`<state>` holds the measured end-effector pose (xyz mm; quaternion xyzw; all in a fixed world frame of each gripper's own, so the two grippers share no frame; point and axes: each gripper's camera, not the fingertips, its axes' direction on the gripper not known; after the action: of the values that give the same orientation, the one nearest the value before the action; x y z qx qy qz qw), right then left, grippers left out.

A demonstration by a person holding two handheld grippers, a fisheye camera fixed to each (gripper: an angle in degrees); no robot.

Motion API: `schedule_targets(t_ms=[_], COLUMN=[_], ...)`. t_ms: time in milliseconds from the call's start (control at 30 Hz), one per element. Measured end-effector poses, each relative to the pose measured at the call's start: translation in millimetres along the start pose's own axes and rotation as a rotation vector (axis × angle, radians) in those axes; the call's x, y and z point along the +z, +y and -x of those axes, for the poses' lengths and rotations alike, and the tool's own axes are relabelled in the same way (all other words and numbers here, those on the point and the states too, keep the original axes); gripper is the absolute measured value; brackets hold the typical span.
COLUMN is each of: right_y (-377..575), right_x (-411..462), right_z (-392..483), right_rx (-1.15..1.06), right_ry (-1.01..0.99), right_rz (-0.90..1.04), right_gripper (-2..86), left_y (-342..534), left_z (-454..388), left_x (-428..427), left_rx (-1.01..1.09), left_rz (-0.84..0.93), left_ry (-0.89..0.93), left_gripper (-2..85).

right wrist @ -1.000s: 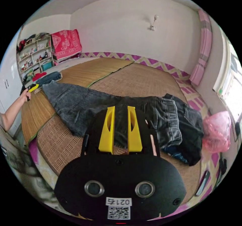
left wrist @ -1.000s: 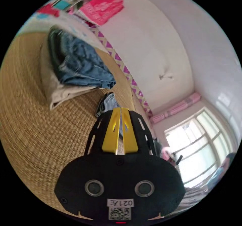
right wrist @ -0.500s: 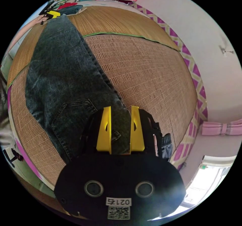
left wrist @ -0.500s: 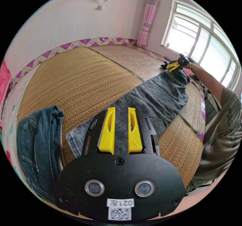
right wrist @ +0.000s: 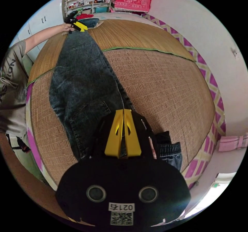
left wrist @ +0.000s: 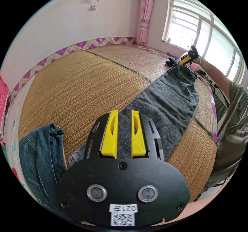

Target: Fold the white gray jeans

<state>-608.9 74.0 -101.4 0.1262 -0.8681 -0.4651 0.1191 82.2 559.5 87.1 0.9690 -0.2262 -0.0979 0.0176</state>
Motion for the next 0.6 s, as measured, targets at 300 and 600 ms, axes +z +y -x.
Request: schedule_targets(t_ms=[300,600], right_y=[87.6,150.4], right_x=[-37.7,-30.8], right_z=[32.9,72.7], right_rx=[-0.003,0.015], right_ry=[0.098,0.12], right_rz=[-0.183,-0.208], right_gripper=[-1.0,-1.0], left_y=[-46.0,-38.9], left_z=[-17.6,-27.3], left_x=[30.8,-28.5], left_rx=[0.103,0.047], left_rz=[0.143,-0.029], left_ry=[0.04,-0.042], left_gripper=[8.6,-0.6])
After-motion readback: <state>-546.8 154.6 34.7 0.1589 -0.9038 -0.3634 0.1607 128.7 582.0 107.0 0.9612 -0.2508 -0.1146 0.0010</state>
